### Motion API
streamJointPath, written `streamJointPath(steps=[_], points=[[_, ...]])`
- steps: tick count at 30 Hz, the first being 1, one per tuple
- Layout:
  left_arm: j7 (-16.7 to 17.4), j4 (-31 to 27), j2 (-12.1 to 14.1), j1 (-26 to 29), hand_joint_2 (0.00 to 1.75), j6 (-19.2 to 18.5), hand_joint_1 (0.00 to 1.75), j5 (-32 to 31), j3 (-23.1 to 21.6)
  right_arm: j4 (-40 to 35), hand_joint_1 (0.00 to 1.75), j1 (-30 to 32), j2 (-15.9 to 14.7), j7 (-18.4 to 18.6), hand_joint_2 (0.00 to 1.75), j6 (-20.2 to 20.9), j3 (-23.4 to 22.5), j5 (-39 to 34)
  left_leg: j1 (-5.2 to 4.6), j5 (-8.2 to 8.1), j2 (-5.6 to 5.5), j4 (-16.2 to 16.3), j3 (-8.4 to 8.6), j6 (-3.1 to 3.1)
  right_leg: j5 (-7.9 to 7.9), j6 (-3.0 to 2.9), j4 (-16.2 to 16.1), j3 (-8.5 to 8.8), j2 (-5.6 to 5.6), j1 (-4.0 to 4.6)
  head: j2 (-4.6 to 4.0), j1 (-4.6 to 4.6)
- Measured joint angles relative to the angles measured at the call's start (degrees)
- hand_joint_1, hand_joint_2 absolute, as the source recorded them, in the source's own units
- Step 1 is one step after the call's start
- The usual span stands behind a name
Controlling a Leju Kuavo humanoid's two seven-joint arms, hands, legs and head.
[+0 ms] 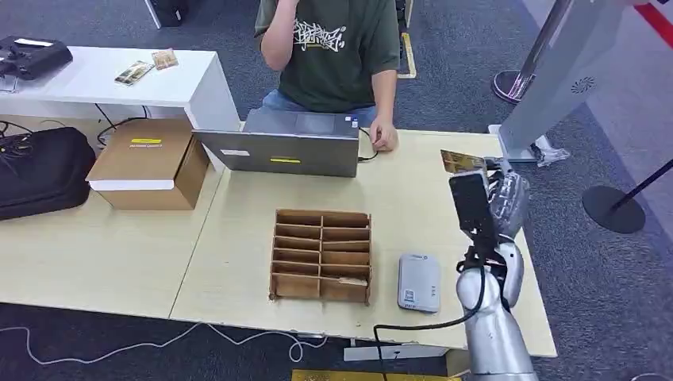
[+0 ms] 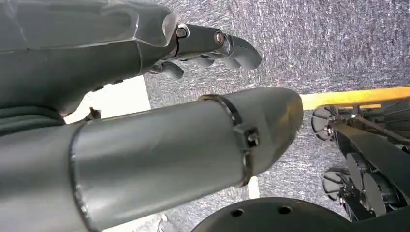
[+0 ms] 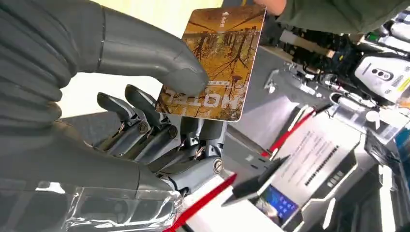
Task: Pass the card to the sensor for recognition and then transmit it.
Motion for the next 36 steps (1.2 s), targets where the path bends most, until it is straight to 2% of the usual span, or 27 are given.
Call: streamJointPath(steps=[6,16,27,36], points=[[0.1,0.0,-0.2,0.0,0.00,0.3,0.00,0.1,0.0,-3.0,1.75,2.2,0.0,1.2,1.75,3.5,-1.5,-4.2,0.00,0.00,0.00,0.0,0.00,0.00,0.00,0.00,0.0,0.00,0.00,0.00,0.00,-0.02],[0.5,0.0,-0.3,0.0,0.00,0.5,0.00,-0.9,0.0,-3.4,1.75,4.1,0.0,2.8,1.75,7.8,-4.6,-9.7,0.00,0.00,0.01,0.0,0.02,0.00,0.00,0.00,0.0,0.00,0.01,0.00,0.02,-0.02],[0.5,0.0,-0.4,-0.2,0.00,1.1,0.00,-2.2,0.0,-1.4,1.75,4.7,-0.5,3.3,1.75,9.1,-8.9,-11.8,0.00,0.00,0.02,0.0,0.01,0.00,0.00,0.00,0.0,0.00,0.01,0.00,0.02,-0.02],[0.5,0.0,-0.8,-0.2,0.00,1.4,0.00,-1.9,0.0,0.2,1.75,5.1,-0.6,2.7,1.75,9.8,-10.4,-11.8,0.00,0.00,0.01,0.0,0.02,0.01,0.00,0.00,0.0,0.00,0.01,0.00,0.02,-0.02]])
